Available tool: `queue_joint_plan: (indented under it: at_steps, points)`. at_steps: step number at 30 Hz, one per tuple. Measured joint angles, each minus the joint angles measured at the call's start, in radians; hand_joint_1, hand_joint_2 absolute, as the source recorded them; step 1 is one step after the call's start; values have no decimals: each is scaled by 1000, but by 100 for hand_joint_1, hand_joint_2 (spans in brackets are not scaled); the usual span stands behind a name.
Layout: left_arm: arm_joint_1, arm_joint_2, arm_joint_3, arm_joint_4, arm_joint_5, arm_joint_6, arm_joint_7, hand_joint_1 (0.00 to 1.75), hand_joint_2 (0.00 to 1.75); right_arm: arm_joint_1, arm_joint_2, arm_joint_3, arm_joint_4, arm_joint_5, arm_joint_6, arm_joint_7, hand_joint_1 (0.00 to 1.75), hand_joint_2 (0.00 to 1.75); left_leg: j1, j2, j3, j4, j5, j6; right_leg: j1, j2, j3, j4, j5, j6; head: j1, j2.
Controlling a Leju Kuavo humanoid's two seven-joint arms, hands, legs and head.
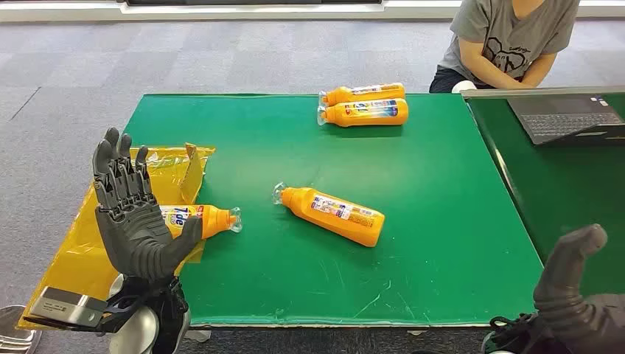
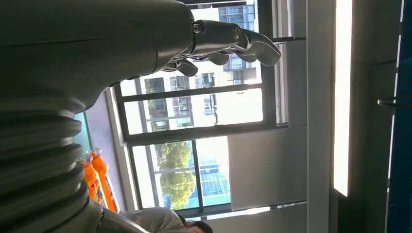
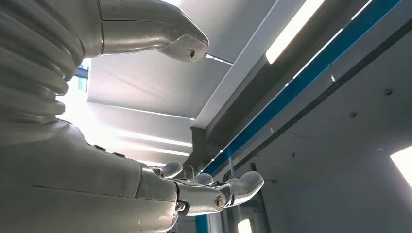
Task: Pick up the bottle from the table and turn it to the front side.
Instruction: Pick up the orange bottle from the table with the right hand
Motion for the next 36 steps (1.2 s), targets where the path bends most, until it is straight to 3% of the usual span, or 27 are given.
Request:
queue_joint_plan:
  at_steps: [36]
  points:
    - [67,32,-13,-46,18,35,-10,0,175,4,1,-1,2,-8,0,0,0,175,0,0,0,0,0,0,0,0,0,0,0,0,0,0]
